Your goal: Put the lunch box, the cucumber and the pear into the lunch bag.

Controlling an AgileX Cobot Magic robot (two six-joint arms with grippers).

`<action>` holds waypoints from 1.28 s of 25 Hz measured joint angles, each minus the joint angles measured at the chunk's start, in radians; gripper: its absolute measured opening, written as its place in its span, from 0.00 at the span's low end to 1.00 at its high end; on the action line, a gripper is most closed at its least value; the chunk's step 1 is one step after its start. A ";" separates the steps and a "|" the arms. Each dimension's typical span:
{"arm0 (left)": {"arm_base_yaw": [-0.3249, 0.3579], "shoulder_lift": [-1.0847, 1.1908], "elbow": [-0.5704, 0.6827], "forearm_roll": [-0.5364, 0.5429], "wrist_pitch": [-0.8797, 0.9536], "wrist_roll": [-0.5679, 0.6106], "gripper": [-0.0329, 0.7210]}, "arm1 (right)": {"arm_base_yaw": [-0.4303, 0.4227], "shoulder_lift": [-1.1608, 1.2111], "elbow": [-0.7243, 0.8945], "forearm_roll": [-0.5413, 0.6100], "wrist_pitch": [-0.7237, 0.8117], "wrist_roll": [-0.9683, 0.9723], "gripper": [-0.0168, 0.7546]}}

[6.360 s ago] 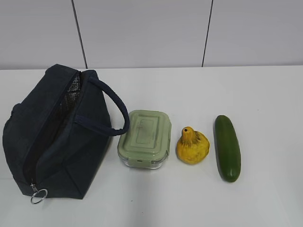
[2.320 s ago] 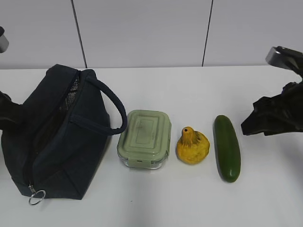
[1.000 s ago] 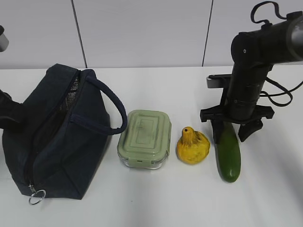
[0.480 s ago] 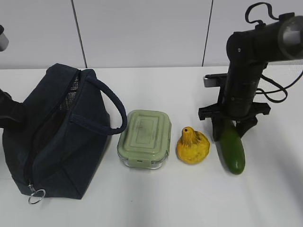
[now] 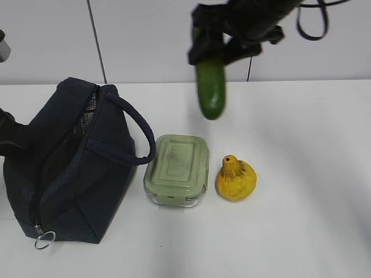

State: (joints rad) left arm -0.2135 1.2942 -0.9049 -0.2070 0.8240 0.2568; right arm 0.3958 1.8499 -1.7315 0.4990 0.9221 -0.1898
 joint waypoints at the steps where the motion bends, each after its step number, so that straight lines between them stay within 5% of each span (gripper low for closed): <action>1: 0.000 0.000 0.000 0.000 0.000 0.000 0.02 | 0.041 0.000 -0.002 0.070 -0.037 -0.070 0.56; 8: 0.000 0.000 0.000 0.000 -0.001 0.000 0.02 | 0.248 0.058 -0.004 0.366 -0.351 -0.449 0.56; 17: 0.000 0.000 0.000 0.000 -0.001 0.000 0.02 | 0.272 0.165 -0.004 0.825 -0.445 -0.923 0.56; 23: 0.000 0.000 0.000 0.000 -0.001 0.000 0.02 | 0.272 0.232 -0.004 0.844 -0.461 -1.005 0.59; 29: 0.000 0.000 0.000 0.000 -0.001 0.000 0.02 | 0.272 0.238 -0.004 0.846 -0.453 -1.077 0.84; 32: 0.000 0.000 0.000 0.000 -0.001 0.000 0.02 | 0.258 0.223 -0.004 0.844 -0.440 -1.082 0.86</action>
State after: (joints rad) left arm -0.2135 1.2942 -0.9049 -0.2074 0.8235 0.2568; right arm 0.6536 2.0731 -1.7356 1.3426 0.4816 -1.2719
